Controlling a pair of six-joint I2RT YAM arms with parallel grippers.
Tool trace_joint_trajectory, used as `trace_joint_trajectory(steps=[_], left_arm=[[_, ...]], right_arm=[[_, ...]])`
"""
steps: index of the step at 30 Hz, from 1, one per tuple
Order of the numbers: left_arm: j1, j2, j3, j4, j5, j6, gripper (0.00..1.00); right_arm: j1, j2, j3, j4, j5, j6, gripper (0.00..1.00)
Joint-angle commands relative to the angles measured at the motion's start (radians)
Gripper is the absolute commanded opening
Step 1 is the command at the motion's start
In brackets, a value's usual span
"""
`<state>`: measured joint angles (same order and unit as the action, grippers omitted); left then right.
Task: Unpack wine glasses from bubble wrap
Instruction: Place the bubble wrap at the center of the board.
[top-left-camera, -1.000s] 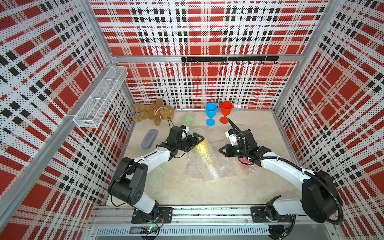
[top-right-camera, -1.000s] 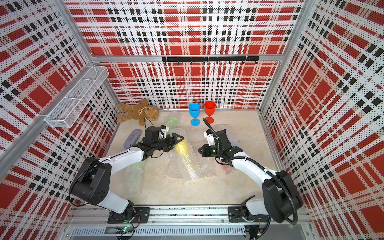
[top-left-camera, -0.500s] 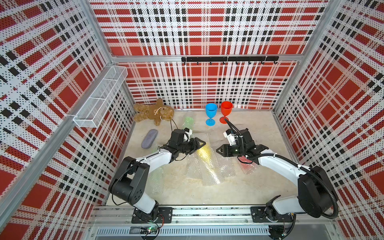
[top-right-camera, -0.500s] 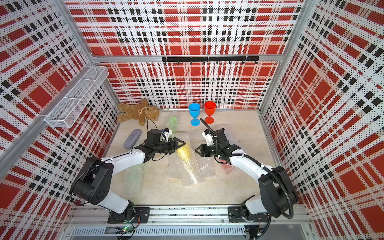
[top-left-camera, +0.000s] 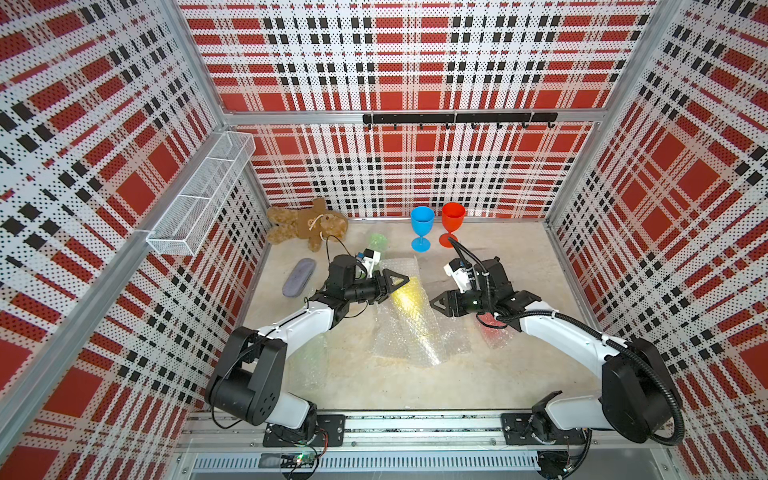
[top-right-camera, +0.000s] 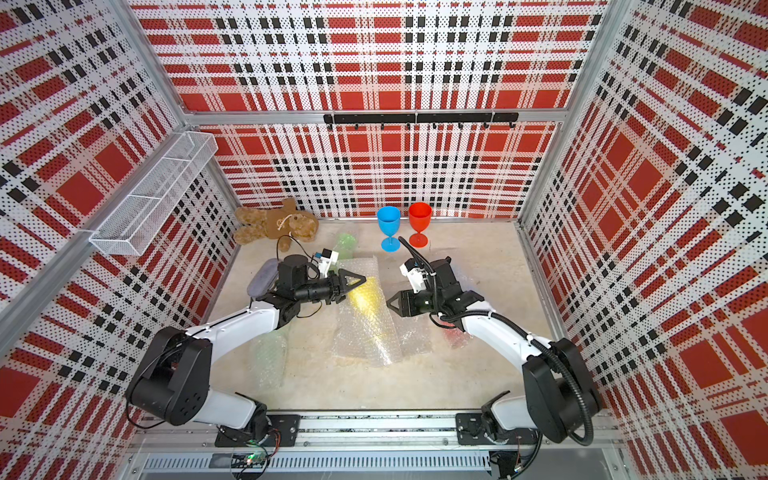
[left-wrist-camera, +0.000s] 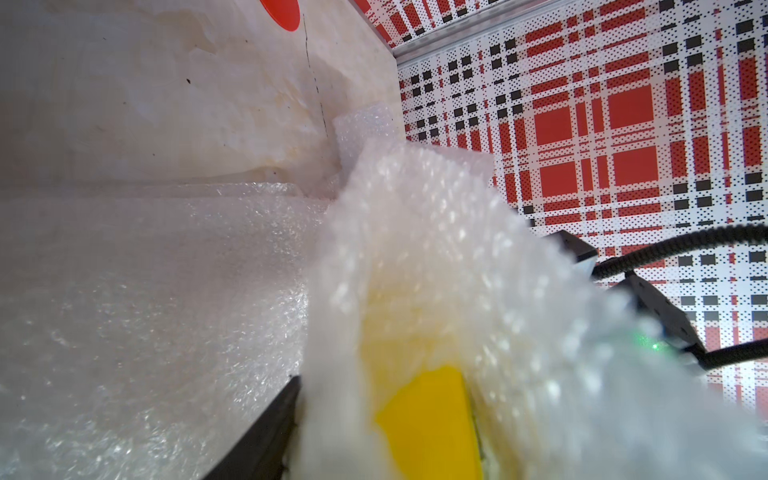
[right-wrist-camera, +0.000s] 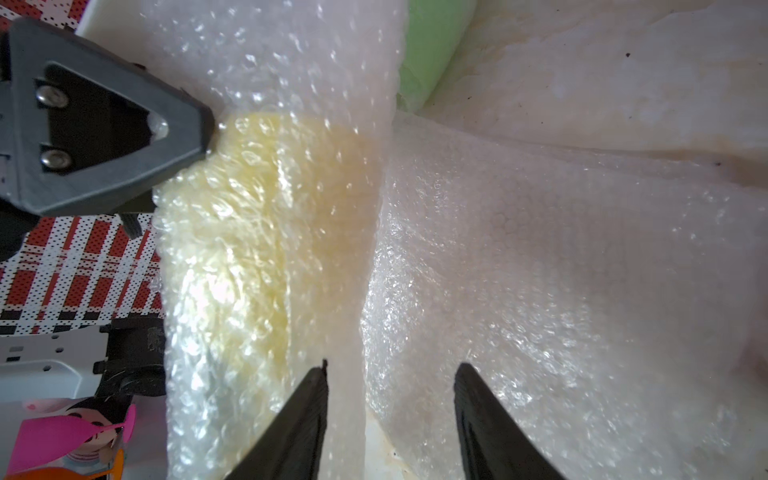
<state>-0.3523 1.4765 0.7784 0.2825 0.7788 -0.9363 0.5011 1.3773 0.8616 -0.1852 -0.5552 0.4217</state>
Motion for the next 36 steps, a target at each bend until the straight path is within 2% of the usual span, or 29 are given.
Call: trace_joint_trajectory(steps=[1,7,13,15,22,29,30,32,34,36], left_arm=[[-0.004,-0.015,0.010,0.030,0.022,-0.001,0.61],[-0.010,-0.006,0.010,0.030,0.011,-0.002,0.61],[-0.022,-0.004,0.017,0.030,0.010,-0.005,0.61],[-0.025,-0.006,0.018,0.029,0.012,-0.005,0.60],[-0.029,-0.013,0.015,0.026,0.019,-0.005,0.59],[-0.076,0.031,0.029,0.045,0.001,-0.019,0.58],[-0.082,0.035,0.032,0.056,0.000,-0.029,0.58],[-0.086,0.042,0.037,0.069,-0.002,-0.038,0.59],[-0.081,0.042,0.040,0.069,-0.005,-0.041,0.66],[-0.067,0.042,0.040,0.052,-0.016,-0.031,0.75]], right_arm=[[0.004,-0.037,0.029,-0.003,0.000,-0.022,0.52],[0.018,-0.050,0.019,0.010,-0.062,-0.022,0.52],[0.030,-0.040,0.021,0.017,-0.044,-0.027,0.53],[0.029,-0.025,0.031,-0.008,0.004,-0.035,0.51],[0.030,0.002,0.053,-0.041,0.127,-0.042,0.33],[0.059,0.051,0.054,0.027,0.048,-0.015,0.25],[0.066,0.058,0.053,0.034,0.043,-0.011,0.23],[0.069,0.061,0.050,0.039,0.041,-0.004,0.12],[0.068,0.043,0.042,0.038,0.061,0.000,0.00],[0.069,0.025,0.040,0.029,0.066,0.004,0.00]])
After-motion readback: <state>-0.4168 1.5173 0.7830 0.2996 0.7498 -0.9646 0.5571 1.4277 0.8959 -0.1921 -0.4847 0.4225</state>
